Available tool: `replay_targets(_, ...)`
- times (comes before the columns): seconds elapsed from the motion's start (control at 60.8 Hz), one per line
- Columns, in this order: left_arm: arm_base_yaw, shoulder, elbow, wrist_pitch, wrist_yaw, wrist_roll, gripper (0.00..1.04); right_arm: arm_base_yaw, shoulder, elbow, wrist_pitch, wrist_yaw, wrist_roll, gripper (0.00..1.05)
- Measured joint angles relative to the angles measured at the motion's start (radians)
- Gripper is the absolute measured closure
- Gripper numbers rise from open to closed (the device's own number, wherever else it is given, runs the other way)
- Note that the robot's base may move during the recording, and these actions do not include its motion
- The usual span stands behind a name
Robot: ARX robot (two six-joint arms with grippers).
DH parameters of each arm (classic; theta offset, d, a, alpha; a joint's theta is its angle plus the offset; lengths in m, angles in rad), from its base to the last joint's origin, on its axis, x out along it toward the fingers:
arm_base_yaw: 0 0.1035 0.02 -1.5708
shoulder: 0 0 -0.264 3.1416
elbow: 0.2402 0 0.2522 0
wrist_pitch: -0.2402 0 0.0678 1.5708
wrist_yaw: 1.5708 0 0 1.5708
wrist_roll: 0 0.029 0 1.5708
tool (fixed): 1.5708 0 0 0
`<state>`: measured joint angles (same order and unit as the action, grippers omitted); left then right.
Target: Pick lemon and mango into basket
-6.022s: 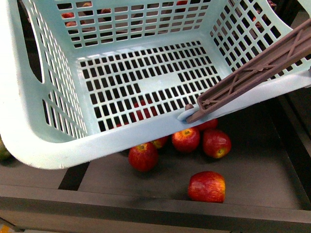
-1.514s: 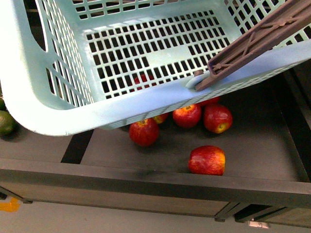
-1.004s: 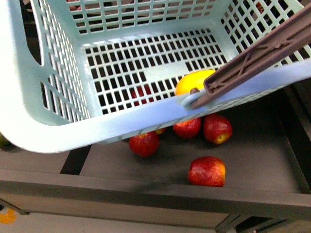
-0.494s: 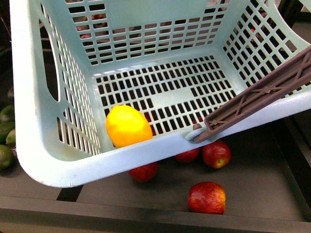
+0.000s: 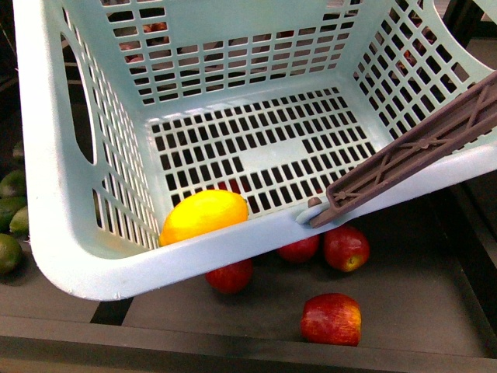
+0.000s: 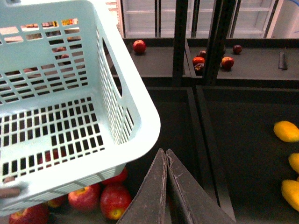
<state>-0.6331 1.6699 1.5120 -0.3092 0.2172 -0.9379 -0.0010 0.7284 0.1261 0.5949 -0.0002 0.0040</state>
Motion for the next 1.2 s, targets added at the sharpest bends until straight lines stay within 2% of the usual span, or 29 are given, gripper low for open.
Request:
replay_targets(0.543, -0.012, 0.000, 0.000, 0.000, 0.019, -0.003, 0.99, 0.000, -0.011, -0.004, -0.001, 0.003, 0.000, 0.08)
replay_targets(1.201, 0.000, 0.000, 0.000, 0.000, -0.001, -0.002, 0.99, 0.000, -0.011, -0.008, -0.003, 0.002, 0.000, 0.09)
